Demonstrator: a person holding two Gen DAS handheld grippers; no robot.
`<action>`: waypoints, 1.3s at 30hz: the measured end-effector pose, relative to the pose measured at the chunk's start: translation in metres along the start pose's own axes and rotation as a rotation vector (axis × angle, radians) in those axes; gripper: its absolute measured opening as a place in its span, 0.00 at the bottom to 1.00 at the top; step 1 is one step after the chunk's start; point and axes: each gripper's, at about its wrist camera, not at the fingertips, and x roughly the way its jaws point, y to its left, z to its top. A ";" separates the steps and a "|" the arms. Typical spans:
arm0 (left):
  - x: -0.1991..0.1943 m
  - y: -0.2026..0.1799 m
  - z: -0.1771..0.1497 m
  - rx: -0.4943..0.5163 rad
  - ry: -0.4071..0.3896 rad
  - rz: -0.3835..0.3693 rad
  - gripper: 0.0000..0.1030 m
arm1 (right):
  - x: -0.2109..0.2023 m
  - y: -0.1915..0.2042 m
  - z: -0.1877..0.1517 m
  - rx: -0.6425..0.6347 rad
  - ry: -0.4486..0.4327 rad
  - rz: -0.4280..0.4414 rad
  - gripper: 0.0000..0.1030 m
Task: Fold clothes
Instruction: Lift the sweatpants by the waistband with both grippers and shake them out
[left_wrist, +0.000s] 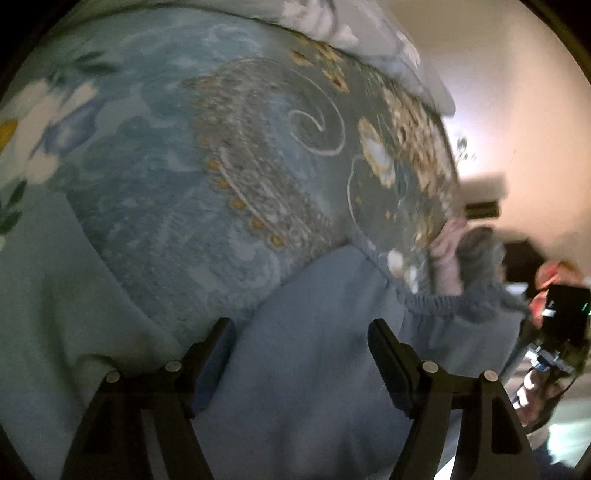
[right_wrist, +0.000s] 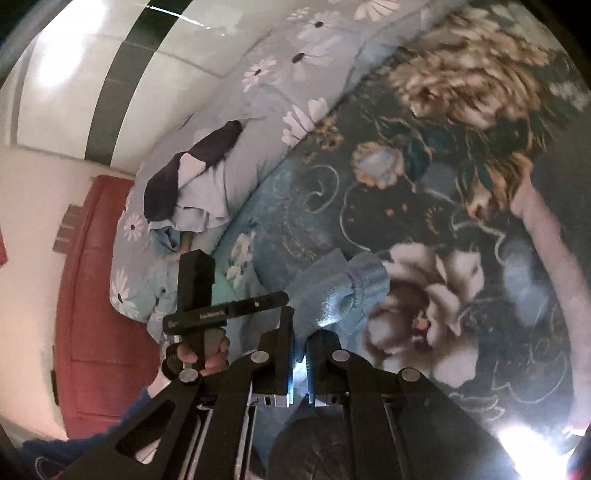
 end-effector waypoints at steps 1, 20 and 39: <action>0.001 -0.005 -0.002 0.017 -0.003 0.029 0.70 | -0.001 -0.002 -0.002 0.003 0.001 0.000 0.06; -0.179 -0.113 -0.052 0.111 -0.481 0.237 0.06 | -0.057 0.081 0.023 -0.195 -0.199 0.106 0.06; -0.353 -0.362 -0.067 0.430 -0.964 0.092 0.05 | -0.328 0.256 0.115 -0.548 -0.732 -0.013 0.05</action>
